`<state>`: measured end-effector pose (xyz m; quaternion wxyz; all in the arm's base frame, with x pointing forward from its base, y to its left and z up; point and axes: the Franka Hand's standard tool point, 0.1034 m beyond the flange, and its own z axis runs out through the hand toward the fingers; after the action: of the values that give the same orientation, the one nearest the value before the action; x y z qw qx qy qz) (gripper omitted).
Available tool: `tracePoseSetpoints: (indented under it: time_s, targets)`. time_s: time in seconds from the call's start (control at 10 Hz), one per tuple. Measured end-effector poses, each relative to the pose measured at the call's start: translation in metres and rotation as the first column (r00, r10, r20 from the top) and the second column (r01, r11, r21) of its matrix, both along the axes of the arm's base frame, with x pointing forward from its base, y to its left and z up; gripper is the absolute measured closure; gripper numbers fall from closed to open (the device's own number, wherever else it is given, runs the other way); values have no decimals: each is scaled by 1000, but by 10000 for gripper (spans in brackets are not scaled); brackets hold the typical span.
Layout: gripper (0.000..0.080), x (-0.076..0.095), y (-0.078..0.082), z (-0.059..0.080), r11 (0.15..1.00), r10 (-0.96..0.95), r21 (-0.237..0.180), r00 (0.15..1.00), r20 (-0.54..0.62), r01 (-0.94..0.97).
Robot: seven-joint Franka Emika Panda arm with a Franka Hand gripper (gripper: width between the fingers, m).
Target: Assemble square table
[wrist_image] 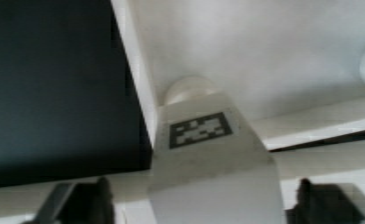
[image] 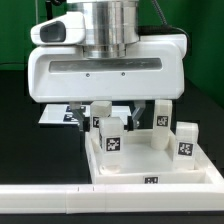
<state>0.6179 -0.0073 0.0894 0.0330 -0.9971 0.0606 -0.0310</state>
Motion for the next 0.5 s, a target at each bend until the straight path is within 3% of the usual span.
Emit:
tracePoseSetpoints:
  time_s: [0.1, 0.2, 0.3, 0.5]
  targets:
    - [360, 0, 0, 0, 1000, -9, 1, 1000, 0, 9]
    - [514, 0, 0, 0, 1000, -25, 2, 1000, -2, 25]
    - [514, 0, 0, 0, 1000, -30, 3, 1000, -2, 30]
    - [514, 1, 1, -1, 967, -253, 16, 967, -15, 253]
